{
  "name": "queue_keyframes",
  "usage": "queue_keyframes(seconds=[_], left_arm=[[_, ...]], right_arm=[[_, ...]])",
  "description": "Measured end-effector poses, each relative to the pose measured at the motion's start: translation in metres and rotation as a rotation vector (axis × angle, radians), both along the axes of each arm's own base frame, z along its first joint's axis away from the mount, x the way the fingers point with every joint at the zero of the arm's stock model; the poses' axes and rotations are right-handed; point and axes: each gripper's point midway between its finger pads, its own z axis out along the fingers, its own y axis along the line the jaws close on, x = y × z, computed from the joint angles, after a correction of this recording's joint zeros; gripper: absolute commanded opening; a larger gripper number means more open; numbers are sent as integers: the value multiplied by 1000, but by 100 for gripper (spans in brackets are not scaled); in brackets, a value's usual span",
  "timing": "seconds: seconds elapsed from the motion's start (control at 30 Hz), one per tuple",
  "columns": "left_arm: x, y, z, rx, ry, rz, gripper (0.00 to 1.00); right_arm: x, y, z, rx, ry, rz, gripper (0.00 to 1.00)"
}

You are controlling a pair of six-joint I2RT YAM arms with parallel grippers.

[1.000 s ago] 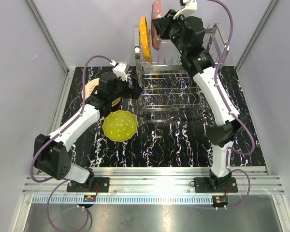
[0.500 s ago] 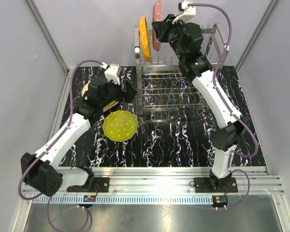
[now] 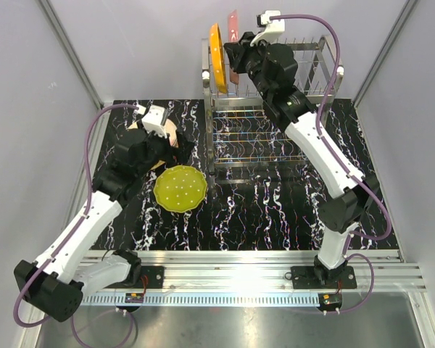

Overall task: Load the plates into the dish rack
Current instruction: Insert the plate into the dish rack

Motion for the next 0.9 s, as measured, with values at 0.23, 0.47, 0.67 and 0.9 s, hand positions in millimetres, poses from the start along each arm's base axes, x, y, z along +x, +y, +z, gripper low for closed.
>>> queue_keyframes(seconds=[0.23, 0.47, 0.67, 0.9], left_arm=[[-3, 5, -18, 27, 23, 13, 99], [-5, 9, -28, 46, 28, 20, 99], [-5, 9, -32, 55, 24, 18, 99], [-4, 9, -31, 56, 19, 17, 99]], right_arm=[[-4, 5, -1, -27, -9, -10, 0], [-17, 15, 7, -53, -12, 10, 0], [-21, 16, 12, -54, -19, 14, 0], [-17, 14, 7, -55, -10, -8, 0]])
